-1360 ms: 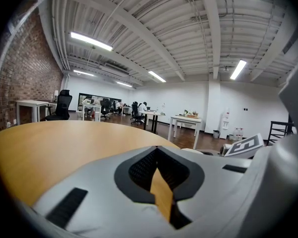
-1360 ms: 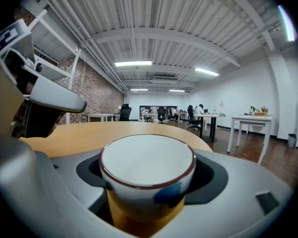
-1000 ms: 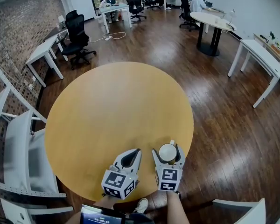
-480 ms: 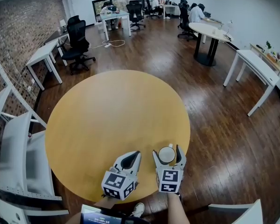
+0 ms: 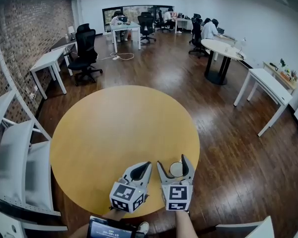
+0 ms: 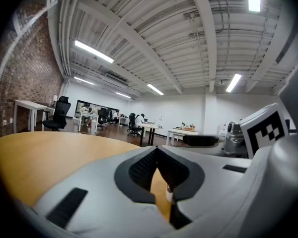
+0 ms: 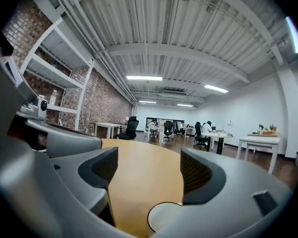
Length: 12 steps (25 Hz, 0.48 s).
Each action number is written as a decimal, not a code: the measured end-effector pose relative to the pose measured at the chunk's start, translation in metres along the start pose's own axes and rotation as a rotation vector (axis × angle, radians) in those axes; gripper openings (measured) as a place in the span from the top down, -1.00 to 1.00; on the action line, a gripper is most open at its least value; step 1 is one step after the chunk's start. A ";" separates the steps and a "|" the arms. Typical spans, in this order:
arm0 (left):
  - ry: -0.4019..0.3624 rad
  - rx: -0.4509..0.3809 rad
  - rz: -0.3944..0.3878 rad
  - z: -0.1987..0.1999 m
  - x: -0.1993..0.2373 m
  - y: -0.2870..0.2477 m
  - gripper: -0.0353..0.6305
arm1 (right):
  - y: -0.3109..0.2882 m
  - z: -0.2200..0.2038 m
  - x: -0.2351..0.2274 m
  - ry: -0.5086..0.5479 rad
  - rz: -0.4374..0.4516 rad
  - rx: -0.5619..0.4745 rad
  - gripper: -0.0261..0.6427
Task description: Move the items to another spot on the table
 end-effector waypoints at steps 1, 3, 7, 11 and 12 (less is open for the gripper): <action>-0.001 -0.009 -0.002 0.004 0.001 0.002 0.88 | 0.002 0.008 0.004 0.008 0.007 -0.011 -0.10; -0.004 -0.018 0.003 0.015 0.003 0.007 0.88 | 0.004 0.022 0.014 0.021 0.022 -0.035 0.13; -0.007 -0.056 0.021 0.027 0.015 0.020 0.88 | 0.006 0.048 0.037 0.046 0.049 -0.071 0.31; -0.020 -0.078 0.038 0.044 0.031 0.041 0.88 | 0.005 0.073 0.066 0.040 0.083 -0.102 0.53; -0.025 -0.085 0.040 0.048 0.036 0.048 0.88 | 0.003 0.078 0.075 0.036 0.094 -0.108 0.59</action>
Point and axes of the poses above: the fingertips, and each gripper's own axes: y backward along the fingers, x to its left, z out of its top, the point moved 7 cm from there along y, backward along the fingers, and after that the axes turned 4 degrees about -z, right-handed, at the moved point
